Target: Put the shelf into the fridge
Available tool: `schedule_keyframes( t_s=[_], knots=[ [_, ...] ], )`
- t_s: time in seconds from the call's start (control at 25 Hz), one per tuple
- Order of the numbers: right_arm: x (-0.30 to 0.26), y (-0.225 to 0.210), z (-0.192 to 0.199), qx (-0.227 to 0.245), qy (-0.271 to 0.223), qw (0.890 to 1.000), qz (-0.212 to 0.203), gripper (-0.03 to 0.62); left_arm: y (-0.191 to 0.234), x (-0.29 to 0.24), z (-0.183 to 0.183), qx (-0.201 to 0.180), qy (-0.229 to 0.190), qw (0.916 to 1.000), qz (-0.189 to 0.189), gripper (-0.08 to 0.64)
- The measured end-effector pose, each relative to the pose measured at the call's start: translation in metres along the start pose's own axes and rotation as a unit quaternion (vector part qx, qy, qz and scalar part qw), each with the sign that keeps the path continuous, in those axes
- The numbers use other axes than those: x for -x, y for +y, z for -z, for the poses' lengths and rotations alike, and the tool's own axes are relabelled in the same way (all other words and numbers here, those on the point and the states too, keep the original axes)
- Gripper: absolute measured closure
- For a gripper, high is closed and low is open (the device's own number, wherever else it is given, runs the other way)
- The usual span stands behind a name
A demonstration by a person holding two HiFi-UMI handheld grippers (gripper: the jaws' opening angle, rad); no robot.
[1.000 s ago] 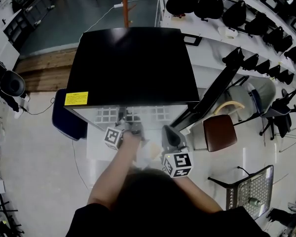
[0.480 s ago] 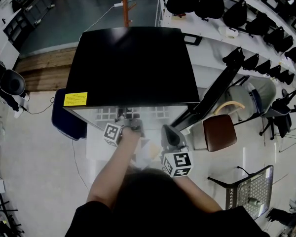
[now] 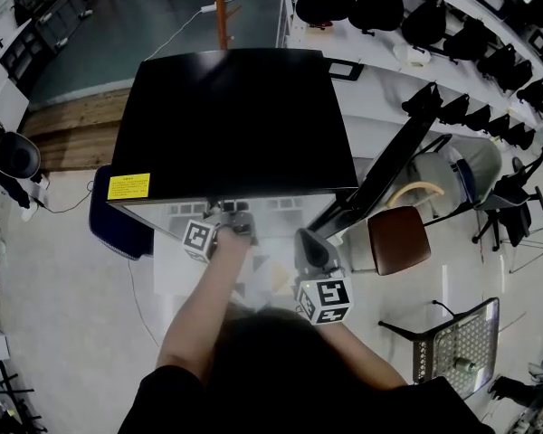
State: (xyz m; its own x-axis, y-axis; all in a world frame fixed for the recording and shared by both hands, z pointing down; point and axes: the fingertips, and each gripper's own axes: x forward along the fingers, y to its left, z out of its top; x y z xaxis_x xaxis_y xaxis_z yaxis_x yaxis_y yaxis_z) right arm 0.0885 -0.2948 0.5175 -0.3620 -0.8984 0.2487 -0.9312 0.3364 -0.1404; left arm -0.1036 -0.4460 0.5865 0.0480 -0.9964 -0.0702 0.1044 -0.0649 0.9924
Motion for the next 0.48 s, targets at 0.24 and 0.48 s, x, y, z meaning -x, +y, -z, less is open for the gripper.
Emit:
schedule_keyframes(
  t_s=[0.24, 0.48],
  knots=[
    [0.005, -0.003, 0.004, 0.000, 0.004, 1.000, 0.001, 0.591, 0.006, -0.008, -0.004, -0.031, 0.002, 0.9995, 0.007, 0.528],
    [0.015, -0.005, 0.007, 0.001, 0.008, 1.000, 0.001, 0.591, 0.000, -0.006, 0.001, -0.017, 0.004, 0.9998, 0.004, 0.523]
  ],
)
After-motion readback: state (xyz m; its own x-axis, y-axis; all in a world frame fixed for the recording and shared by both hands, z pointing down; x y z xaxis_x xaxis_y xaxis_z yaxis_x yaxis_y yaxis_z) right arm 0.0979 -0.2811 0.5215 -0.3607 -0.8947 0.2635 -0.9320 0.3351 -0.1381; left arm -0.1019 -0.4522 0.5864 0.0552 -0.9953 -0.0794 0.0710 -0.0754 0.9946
